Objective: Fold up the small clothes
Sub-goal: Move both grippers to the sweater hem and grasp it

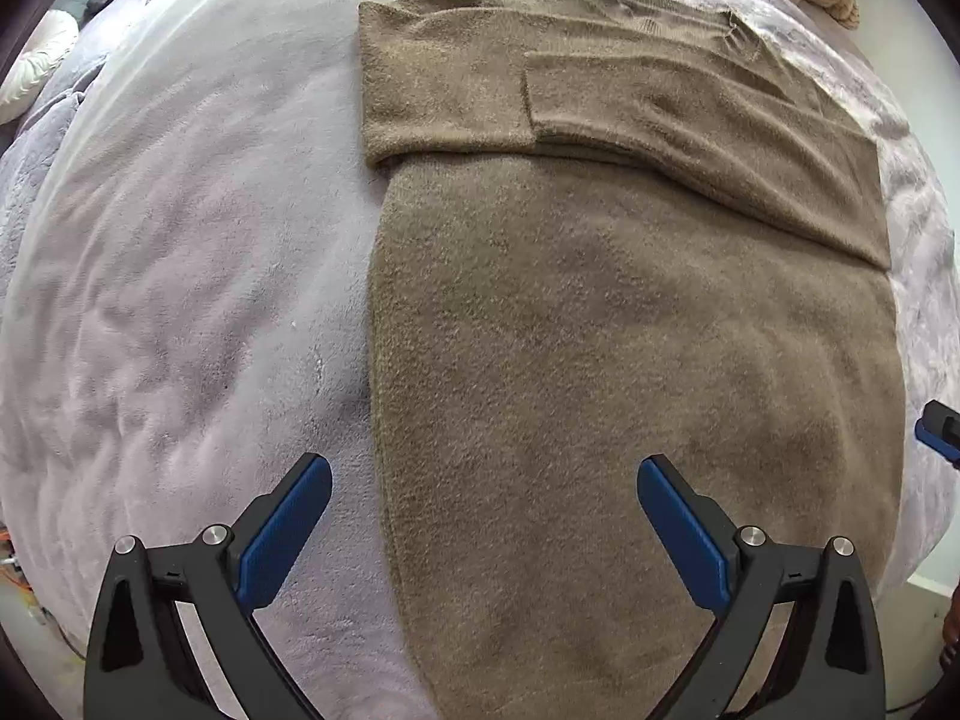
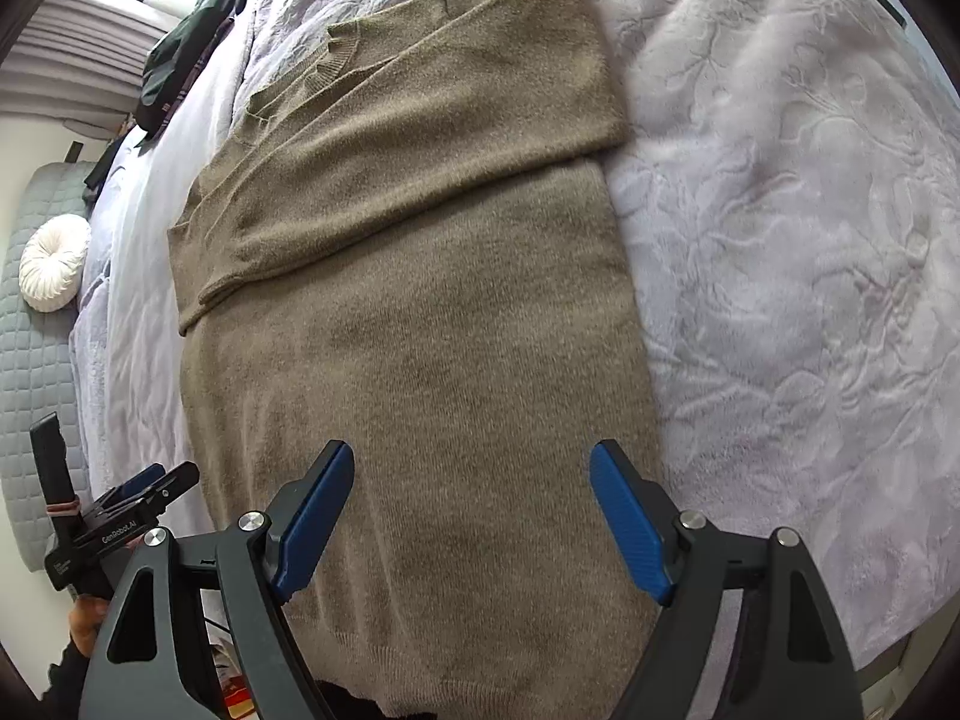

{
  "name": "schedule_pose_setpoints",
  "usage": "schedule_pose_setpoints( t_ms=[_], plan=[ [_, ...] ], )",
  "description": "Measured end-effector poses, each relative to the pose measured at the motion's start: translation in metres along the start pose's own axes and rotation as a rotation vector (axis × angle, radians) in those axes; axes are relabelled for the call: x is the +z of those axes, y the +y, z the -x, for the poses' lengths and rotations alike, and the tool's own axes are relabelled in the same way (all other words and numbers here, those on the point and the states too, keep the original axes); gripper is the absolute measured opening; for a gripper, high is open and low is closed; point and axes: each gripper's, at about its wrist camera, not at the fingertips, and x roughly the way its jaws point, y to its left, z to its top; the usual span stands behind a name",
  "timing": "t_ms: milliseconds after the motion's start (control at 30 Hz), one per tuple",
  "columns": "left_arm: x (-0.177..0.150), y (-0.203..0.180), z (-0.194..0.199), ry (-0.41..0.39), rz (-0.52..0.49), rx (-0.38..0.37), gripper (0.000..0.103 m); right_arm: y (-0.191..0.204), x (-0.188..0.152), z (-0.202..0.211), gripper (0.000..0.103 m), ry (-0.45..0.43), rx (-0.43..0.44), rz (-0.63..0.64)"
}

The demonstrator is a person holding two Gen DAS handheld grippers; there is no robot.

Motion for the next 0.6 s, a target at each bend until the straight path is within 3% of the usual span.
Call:
schedule_pose_setpoints(
  t_ms=[267,533,600],
  plan=[
    [-0.020,-0.001,-0.031,0.072,-0.069,-0.058,0.102,-0.016,-0.022,0.000,0.083,0.074,0.055,0.015],
    [-0.078,0.012,-0.060,0.198,-0.158,-0.228,0.102,-0.053,-0.072,-0.008,0.083,0.225,0.186,-0.057],
    [-0.093,0.011,-0.069,0.233,-0.196,-0.229,0.102,-0.061,-0.086,-0.011,0.083,0.265,0.217,-0.071]
  ],
)
